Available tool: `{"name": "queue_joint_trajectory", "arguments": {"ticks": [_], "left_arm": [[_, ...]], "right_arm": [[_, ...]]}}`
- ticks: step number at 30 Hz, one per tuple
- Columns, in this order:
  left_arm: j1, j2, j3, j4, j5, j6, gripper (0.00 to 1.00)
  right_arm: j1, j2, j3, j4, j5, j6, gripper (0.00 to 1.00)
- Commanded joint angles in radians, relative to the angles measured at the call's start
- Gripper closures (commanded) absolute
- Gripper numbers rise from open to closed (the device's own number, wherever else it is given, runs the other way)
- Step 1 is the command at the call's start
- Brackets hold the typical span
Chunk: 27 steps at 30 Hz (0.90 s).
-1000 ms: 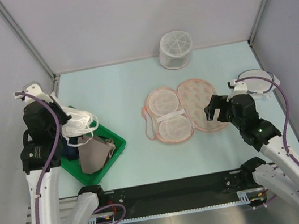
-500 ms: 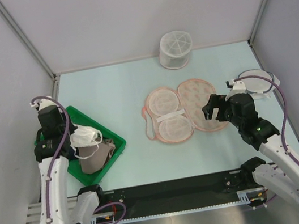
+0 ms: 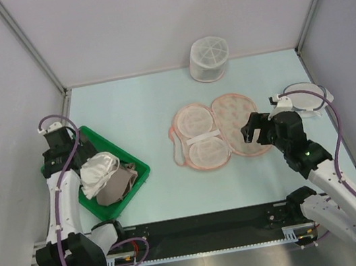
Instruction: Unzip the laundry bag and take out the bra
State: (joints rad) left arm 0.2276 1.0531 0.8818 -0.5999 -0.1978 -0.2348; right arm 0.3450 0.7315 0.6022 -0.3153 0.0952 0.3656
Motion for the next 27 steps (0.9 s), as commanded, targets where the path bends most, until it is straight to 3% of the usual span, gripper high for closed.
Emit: {"name": "queue_joint_trajectory", "arguments": {"ticks": [1, 11, 15, 17, 20, 27], "left_arm": [[0.024, -0.010, -0.003, 0.026, 0.014, -0.001, 0.00], [0.024, -0.160, 0.062, 0.018, -0.080, 0.002, 0.00], [0.022, -0.199, 0.089, 0.025, -0.028, 0.000, 0.00], [0.019, -0.203, 0.101, 0.031, 0.062, 0.018, 0.00], [0.006, -0.237, 0.082, 0.074, 0.147, 0.031, 0.00], [-0.011, -0.298, -0.003, 0.176, 0.156, 0.045, 0.00]], "right_arm": [[-0.005, 0.009, -0.007, 0.047, -0.014, 0.006, 0.05], [-0.008, 0.078, -0.007, 0.059, 0.017, 0.019, 0.05], [-0.030, 0.106, 0.021, 0.006, 0.090, 0.039, 0.05], [-0.052, 0.112, 0.021, -0.019, 0.129, 0.055, 0.05], [-0.138, 0.134, 0.011, -0.030, 0.132, 0.070, 0.06], [-0.384, 0.319, 0.002, 0.027, 0.005, 0.049, 0.16]]}}
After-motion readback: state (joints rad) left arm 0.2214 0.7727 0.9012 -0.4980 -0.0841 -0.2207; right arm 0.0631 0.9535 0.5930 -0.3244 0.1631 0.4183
